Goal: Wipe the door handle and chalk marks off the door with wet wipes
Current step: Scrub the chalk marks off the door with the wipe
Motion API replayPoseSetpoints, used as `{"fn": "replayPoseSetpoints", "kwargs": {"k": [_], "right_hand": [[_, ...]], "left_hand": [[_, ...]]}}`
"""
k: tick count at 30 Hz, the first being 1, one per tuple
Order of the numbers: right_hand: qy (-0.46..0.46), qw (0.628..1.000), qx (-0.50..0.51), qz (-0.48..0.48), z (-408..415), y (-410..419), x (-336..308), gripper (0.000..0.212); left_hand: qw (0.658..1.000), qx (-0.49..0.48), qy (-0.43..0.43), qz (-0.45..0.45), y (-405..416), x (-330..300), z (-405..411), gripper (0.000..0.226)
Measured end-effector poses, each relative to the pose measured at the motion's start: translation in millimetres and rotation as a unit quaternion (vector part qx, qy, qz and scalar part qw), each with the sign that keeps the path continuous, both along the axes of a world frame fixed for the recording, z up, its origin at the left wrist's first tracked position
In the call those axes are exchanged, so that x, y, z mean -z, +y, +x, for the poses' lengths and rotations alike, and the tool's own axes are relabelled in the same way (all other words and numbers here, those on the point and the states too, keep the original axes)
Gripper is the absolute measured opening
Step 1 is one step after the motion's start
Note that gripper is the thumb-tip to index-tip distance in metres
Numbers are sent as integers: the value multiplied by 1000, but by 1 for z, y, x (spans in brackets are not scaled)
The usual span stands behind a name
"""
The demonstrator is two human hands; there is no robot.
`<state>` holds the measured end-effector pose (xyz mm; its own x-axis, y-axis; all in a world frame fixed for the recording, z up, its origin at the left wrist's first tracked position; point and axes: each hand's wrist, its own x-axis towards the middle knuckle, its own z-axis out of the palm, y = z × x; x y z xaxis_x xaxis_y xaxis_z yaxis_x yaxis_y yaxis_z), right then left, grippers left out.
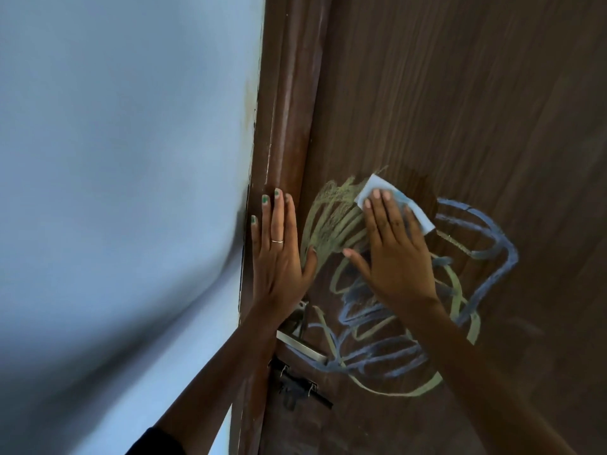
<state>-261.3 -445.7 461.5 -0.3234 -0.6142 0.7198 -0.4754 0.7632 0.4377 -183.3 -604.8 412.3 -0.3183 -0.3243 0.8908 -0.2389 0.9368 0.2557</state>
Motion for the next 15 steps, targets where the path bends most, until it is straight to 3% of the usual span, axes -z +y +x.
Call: {"fn": "replayPoseSetpoints", "kwargs": {"k": [5, 12, 15], "right_hand": [[0, 997, 21, -78, 3, -1, -28, 81], [-7, 1000, -1, -2, 3, -9, -27, 83], [2, 999, 8, -37, 3, -6, -35, 82]], "left_hand": [[999, -28, -25, -38, -9, -9, -7, 80], [997, -17, 23, -75, -26, -10, -13, 74], [994, -7, 22, -105, -37, -9, -12, 74]]}}
